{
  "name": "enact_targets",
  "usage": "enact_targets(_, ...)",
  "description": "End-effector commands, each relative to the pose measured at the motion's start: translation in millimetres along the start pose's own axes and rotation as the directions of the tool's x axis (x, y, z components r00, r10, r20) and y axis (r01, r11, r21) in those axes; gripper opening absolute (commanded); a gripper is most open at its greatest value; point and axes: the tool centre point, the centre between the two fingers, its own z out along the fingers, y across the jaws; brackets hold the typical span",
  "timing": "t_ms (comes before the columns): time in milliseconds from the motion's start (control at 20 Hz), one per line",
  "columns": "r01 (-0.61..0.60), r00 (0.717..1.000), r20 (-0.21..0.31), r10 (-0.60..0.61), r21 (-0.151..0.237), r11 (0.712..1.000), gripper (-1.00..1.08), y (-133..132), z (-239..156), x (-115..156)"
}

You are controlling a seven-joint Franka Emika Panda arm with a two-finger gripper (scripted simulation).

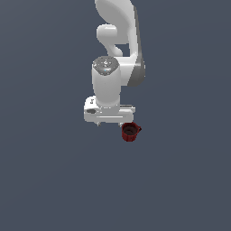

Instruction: Pick up the object and move it to a goal position.

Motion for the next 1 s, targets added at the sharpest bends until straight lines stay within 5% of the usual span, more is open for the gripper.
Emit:
enact_targets(0,0.0,1.0,0.0,0.0,0.0,1.0,0.68,0.0,0.0,0.0)
enact_targets(550,0.002,1.0,-0.009,-0.003,-0.009,1.0,0.68,7.5,4.3,2.9)
enact_targets(950,0.096,0.995,-0.016,-0.096,-0.035,0.995,0.68,-43.2,22.5,-7.9)
